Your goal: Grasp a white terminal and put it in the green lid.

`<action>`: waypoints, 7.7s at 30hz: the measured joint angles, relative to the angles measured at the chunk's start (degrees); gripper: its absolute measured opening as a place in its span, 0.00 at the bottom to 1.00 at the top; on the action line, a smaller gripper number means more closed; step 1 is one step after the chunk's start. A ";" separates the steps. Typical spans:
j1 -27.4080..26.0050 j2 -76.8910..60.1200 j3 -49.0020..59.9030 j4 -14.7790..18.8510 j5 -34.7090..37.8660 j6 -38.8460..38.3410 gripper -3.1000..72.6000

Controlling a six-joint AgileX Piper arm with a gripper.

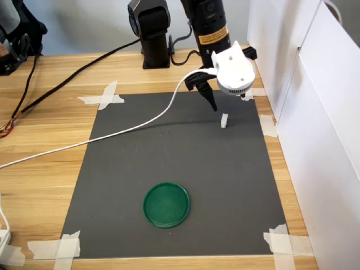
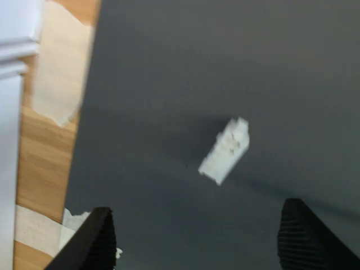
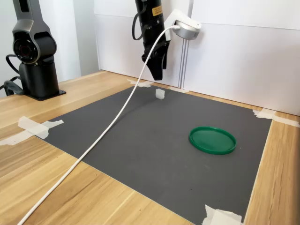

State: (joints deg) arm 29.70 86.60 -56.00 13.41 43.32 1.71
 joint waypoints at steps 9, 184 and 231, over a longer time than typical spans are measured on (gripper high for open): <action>0.00 1.28 3.40 2.18 -2.38 4.31 0.96; -23.69 29.02 -35.05 -9.54 3.17 -6.71 0.54; -23.69 -69.35 31.81 -9.05 -26.34 6.51 0.01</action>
State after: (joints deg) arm 6.01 17.25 -24.19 4.37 16.98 8.22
